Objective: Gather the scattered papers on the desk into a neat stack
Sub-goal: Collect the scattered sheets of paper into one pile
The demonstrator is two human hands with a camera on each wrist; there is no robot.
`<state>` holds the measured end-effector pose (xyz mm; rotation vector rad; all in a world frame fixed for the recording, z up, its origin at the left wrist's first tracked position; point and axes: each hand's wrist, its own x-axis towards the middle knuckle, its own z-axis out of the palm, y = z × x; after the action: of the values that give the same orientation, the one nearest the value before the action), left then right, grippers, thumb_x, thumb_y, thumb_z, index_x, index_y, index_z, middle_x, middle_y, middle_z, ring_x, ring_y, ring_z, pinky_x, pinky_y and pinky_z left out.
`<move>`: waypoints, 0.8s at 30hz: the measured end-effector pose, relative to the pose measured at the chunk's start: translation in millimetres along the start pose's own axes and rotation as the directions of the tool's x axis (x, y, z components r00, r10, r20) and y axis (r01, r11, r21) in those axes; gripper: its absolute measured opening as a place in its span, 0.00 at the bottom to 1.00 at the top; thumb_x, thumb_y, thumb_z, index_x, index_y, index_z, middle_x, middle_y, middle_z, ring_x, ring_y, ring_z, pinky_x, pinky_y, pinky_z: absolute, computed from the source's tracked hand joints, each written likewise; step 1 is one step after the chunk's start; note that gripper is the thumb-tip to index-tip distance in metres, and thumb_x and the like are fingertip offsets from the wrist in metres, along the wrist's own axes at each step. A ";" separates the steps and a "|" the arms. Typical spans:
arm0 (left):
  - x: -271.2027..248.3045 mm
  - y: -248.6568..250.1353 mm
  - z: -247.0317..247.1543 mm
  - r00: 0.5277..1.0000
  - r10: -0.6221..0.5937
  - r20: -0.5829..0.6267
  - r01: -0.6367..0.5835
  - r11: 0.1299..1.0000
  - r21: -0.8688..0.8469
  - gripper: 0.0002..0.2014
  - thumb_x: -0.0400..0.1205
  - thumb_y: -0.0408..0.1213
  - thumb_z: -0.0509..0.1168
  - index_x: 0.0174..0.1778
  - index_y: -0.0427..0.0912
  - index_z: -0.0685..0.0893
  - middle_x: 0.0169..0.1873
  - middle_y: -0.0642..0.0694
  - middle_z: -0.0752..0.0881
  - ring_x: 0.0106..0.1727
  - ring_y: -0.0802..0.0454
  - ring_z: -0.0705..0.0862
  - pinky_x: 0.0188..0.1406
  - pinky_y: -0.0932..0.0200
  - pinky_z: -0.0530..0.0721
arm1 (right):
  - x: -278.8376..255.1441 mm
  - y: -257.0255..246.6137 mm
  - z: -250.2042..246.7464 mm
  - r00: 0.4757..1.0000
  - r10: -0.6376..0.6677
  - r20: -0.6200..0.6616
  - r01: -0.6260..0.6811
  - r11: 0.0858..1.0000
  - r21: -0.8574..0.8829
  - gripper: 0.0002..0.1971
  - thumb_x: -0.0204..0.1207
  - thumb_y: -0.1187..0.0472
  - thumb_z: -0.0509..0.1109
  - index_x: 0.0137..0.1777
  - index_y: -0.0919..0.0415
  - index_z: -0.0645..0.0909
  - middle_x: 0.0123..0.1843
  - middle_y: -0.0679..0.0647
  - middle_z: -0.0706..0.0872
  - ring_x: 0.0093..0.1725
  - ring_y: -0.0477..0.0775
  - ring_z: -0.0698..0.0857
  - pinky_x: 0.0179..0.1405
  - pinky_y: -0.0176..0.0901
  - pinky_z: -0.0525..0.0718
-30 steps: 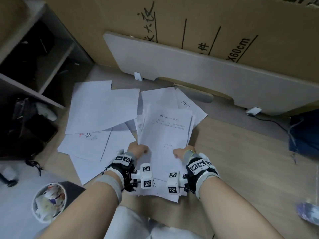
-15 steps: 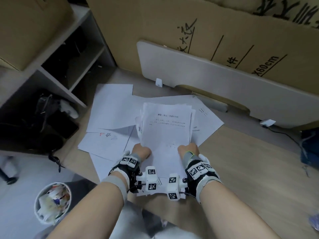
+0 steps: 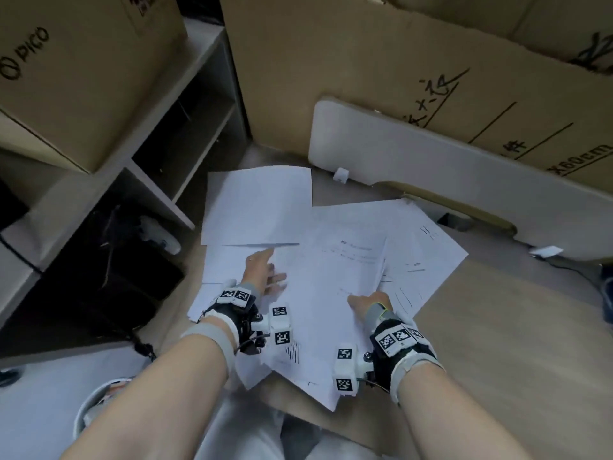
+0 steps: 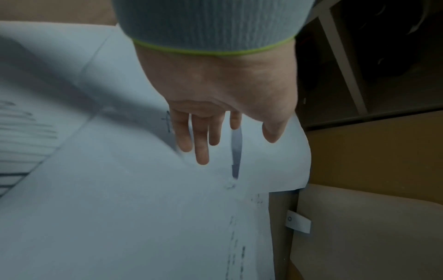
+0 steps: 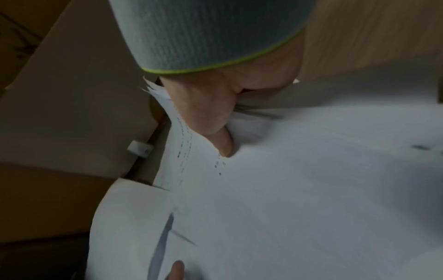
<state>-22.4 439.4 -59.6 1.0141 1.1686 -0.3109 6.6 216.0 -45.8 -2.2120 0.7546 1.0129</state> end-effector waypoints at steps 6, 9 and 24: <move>39.9 5.5 15.9 0.995 0.080 0.051 -0.082 0.995 0.049 0.28 0.86 0.39 0.65 0.81 0.58 0.65 0.75 0.45 0.75 0.48 0.45 0.83 0.47 0.52 0.81 | 15.2 22.0 5.1 0.993 0.114 -0.022 -0.113 0.991 0.068 0.20 0.77 0.51 0.71 0.29 0.53 0.64 0.46 0.55 0.76 0.46 0.54 0.74 0.47 0.41 0.73; 59.3 6.8 27.1 0.982 0.184 0.027 -0.186 0.967 0.175 0.29 0.84 0.32 0.66 0.82 0.50 0.68 0.77 0.46 0.74 0.48 0.45 0.85 0.46 0.56 0.79 | 32.3 31.9 12.4 0.982 0.190 -0.020 -0.188 0.979 0.085 0.21 0.69 0.47 0.70 0.32 0.58 0.63 0.35 0.57 0.73 0.35 0.56 0.74 0.40 0.48 0.71; 68.6 31.4 74.9 0.997 0.030 0.068 -0.072 0.178 0.981 0.25 0.87 0.41 0.57 0.79 0.32 0.72 0.78 0.31 0.72 0.78 0.34 0.72 0.73 0.53 0.73 | 54.9 3.0 -25.6 0.927 0.273 -0.258 -0.175 0.921 0.347 0.14 0.83 0.52 0.63 0.44 0.64 0.72 0.47 0.58 0.76 0.45 0.55 0.73 0.46 0.41 0.69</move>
<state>72.8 416.8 -101.2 2.2083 0.7768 -1.1573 46.7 182.5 -76.6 -2.0454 1.2451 0.6007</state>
